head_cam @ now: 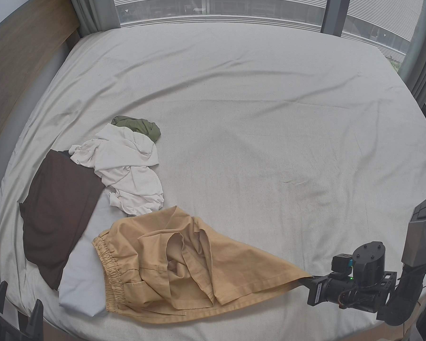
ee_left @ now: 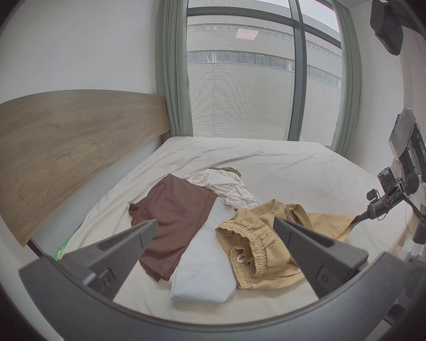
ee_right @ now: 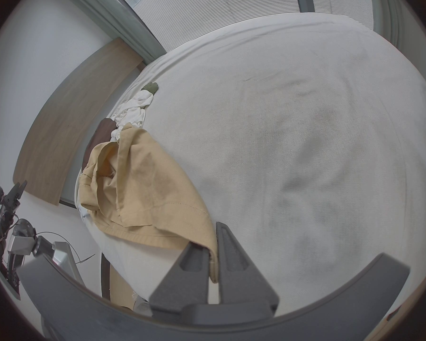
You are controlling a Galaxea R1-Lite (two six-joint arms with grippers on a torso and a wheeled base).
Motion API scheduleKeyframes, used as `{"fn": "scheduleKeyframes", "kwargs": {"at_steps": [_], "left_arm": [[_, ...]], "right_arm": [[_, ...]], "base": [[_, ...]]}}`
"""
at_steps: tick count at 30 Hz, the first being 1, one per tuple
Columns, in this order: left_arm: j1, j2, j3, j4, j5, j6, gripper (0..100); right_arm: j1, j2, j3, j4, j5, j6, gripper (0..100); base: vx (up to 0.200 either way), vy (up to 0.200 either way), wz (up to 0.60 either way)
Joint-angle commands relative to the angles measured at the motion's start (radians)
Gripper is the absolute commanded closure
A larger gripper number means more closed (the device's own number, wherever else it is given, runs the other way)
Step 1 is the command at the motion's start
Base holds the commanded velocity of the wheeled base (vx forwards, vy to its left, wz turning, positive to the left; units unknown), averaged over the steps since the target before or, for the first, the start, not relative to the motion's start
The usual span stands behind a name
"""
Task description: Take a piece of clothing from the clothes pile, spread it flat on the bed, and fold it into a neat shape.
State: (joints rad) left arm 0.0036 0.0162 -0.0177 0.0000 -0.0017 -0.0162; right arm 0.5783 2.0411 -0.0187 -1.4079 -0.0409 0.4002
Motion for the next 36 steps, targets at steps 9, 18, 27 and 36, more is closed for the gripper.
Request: {"fn": "scheduleKeyframes", "kwargs": {"at_steps": [9,18,27,36], "left_arm": [[-0.001,-0.016,0.018,0.0,0.0,0.001,0],[-0.001,-0.016,0.018,0.0,-0.001,0.002,0],[-0.001,-0.016,0.018,0.0,-0.001,0.004,0],[0.001,-0.016,0.018,0.0,-0.003,0.005,0]], "right_arm": [[-0.074,-0.114,0.019,0.15,-0.021,-0.02,100],[-0.14,-0.251,0.019,0.36,-0.021,-0.034,100],[-0.179,-0.335,0.019,0.521,-0.019,-0.034,100],[-0.238,-0.433,0.019,0.69,-0.011,-0.044,100]], "base": [[0.0,0.0,0.0],[0.0,0.0,0.0],[0.0,0.0,0.0],[0.0,0.0,0.0]]}}
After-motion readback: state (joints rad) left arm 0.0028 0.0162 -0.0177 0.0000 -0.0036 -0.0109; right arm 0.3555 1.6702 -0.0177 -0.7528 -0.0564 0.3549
